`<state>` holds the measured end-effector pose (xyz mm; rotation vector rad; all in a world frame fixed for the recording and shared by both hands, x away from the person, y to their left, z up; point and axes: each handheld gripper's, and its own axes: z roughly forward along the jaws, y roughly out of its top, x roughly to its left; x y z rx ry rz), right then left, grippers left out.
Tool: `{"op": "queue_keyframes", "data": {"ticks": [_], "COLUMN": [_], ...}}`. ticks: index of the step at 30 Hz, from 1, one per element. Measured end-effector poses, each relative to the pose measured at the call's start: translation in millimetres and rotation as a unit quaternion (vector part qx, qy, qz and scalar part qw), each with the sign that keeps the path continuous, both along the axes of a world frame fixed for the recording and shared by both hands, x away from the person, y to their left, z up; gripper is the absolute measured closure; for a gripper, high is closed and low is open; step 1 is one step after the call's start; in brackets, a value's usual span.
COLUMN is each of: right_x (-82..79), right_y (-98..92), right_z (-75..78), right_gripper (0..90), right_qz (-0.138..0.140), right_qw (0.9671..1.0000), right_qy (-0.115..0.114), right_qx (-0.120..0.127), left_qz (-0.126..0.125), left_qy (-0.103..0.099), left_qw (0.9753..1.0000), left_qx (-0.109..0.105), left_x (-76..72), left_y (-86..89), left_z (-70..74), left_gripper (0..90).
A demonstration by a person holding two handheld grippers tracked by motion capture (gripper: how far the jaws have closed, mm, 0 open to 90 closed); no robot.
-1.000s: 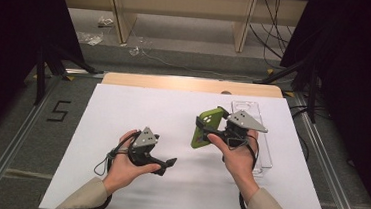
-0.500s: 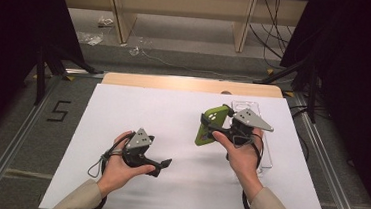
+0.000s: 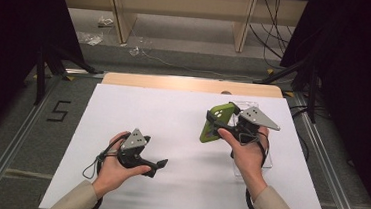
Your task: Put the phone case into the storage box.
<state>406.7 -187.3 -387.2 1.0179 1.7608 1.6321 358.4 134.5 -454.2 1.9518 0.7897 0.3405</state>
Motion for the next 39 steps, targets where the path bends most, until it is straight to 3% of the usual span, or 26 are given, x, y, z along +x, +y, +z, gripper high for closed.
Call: {"op": "queue_keyframes", "data": {"ticks": [39], "right_x": [3.1], "right_y": [-31.3], "right_z": [14.8], "right_gripper": [16.8], "right_qz": [-0.047], "right_qw": [0.9987], "right_qy": [-0.016], "right_qx": [0.002], "left_qz": [0.01], "left_qy": [-0.001], "left_qw": [0.9999], "left_qx": [0.001], "left_x": [-2.8], "left_y": [18.4], "left_z": [-3.1], "left_gripper": [0.0]}}
